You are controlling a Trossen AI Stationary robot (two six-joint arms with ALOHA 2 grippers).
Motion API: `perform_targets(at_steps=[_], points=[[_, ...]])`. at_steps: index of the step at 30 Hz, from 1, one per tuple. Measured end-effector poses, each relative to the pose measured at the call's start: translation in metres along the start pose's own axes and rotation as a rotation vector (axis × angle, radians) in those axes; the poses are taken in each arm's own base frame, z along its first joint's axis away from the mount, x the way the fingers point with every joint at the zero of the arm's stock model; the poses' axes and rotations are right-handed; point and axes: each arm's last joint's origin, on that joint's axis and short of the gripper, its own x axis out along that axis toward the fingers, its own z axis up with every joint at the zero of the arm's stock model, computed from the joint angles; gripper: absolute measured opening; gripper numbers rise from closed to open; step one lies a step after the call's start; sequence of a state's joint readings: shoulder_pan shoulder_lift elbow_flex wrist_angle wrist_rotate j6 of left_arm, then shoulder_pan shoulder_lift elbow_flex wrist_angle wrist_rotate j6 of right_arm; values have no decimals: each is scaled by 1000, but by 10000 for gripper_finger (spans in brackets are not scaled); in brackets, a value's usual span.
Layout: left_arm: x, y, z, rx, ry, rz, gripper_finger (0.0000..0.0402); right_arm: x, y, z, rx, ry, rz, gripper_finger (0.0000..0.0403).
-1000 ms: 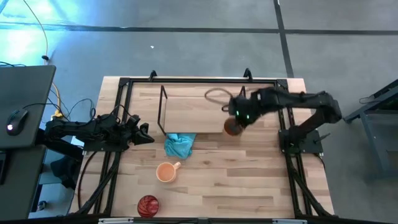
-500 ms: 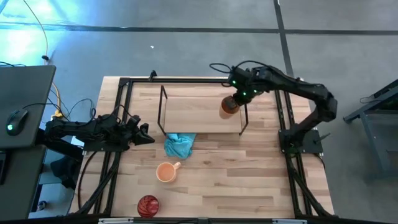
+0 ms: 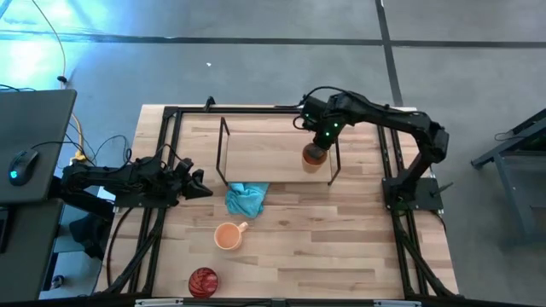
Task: Stack small to large cups/mugs on shelf
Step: Put the orange cup on the shelf
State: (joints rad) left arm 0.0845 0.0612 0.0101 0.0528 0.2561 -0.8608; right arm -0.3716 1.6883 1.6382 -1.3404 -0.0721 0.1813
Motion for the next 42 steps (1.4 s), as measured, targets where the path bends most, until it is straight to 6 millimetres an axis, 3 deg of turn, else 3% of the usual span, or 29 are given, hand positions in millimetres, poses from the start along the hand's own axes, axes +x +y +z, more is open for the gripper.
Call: perform_targets(at_steps=[15,22,35,42], points=[[0,2,2,-12,-85,72,14,-7,-7,9,-426,-96,-21,0],[0,3,4,-39,-126,98,14,-5,-21,14,-436,-102,-13,0],[0,3,4,-79,-146,109,14,32,-29,26,-462,55,16,0],[0,3,4,-79,-146,109,14,29,-34,29,-458,37,6,0]])
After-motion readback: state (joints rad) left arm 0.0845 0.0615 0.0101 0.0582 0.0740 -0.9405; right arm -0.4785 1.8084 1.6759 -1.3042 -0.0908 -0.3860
